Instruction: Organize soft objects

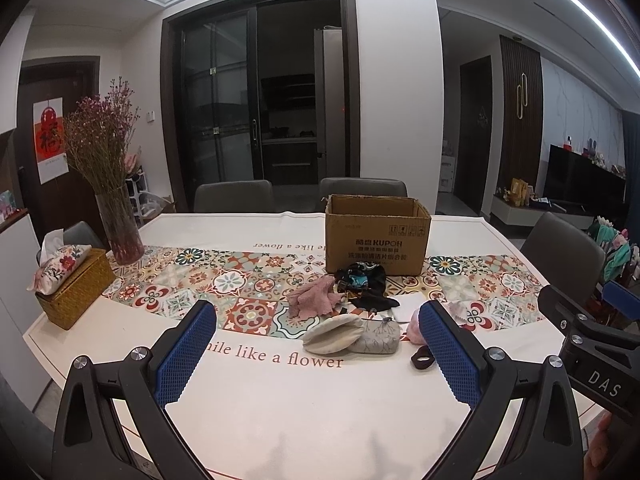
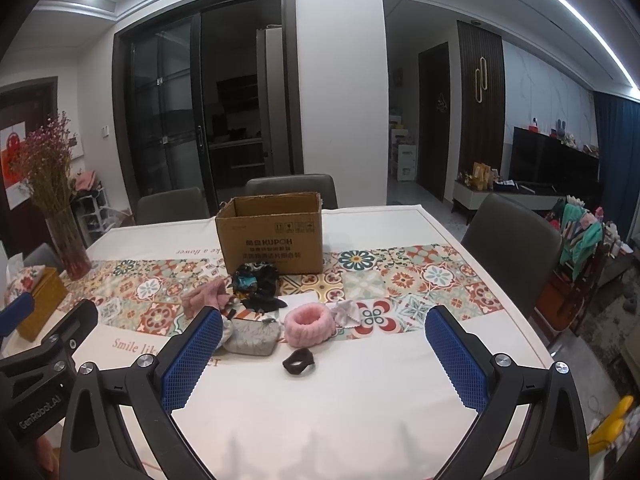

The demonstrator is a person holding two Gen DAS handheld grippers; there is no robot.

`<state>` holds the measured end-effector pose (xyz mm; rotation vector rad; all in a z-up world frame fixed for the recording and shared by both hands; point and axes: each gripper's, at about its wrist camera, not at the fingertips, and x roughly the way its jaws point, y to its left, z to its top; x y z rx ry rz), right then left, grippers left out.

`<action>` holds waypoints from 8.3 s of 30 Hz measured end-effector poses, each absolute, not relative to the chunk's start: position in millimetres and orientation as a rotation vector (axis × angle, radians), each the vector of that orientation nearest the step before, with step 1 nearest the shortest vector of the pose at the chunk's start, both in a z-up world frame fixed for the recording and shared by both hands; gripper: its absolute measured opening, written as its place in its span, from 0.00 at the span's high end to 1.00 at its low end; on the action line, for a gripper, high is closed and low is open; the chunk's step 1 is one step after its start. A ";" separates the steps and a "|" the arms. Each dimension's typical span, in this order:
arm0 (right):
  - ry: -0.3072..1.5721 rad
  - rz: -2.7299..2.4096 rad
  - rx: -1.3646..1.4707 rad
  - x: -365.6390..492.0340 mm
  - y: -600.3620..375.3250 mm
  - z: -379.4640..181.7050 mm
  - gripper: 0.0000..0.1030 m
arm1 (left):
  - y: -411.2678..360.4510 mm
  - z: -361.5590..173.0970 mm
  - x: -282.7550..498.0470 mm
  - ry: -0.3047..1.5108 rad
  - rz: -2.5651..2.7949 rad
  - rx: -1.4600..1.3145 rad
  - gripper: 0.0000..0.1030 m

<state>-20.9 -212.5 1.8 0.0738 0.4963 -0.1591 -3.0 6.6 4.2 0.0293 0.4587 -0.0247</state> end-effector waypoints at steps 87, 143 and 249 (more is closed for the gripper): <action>0.851 -0.177 0.056 118.8 -176.1 -154.4 0.03 | 1.4 -139.6 151.5 0.633 -0.120 0.323 0.31; 0.935 0.005 0.048 159.8 -182.5 -159.4 0.87 | -13.1 -145.0 188.1 0.821 -0.223 0.141 0.90; 0.617 0.045 0.114 383.5 -249.5 -27.5 0.53 | -66.7 -20.0 390.0 0.575 -0.178 0.014 0.46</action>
